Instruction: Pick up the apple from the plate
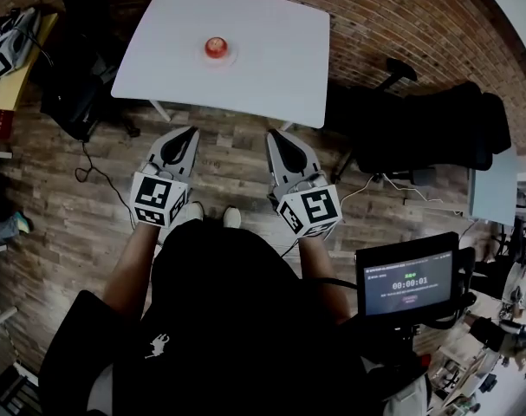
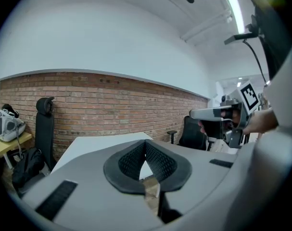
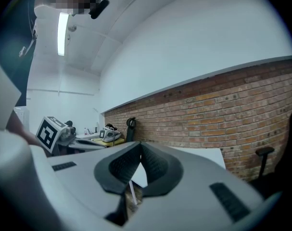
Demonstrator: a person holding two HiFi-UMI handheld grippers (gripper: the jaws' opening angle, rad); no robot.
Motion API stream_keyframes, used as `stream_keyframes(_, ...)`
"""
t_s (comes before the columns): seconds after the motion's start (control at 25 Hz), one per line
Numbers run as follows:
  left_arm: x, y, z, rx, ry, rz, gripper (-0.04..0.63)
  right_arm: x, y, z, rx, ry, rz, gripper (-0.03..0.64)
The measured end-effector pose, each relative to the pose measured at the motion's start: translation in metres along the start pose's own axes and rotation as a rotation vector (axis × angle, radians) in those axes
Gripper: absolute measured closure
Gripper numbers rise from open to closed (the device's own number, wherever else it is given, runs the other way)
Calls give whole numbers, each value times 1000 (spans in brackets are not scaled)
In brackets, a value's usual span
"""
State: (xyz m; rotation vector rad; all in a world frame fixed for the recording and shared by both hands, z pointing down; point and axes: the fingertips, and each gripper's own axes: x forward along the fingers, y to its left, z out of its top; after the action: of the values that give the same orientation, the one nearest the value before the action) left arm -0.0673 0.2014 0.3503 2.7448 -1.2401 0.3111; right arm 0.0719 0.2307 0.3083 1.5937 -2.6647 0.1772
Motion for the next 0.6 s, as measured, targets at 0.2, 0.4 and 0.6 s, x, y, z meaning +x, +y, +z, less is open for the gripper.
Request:
stream_keyframes(0.2, -5, -8, -6, -19, 8, 35, 591, -8, -2, -8, -4, 2, 32, 612)
stream_keyframes(0.4, -3, -12, -9, -29, 5, 61, 591, -11, -11, -9, 0, 2, 52, 612)
stream_keyframes(0.6, 3, -15, -5, -30, 5, 69, 591, -10, -21, -7, 7, 2, 54, 612)
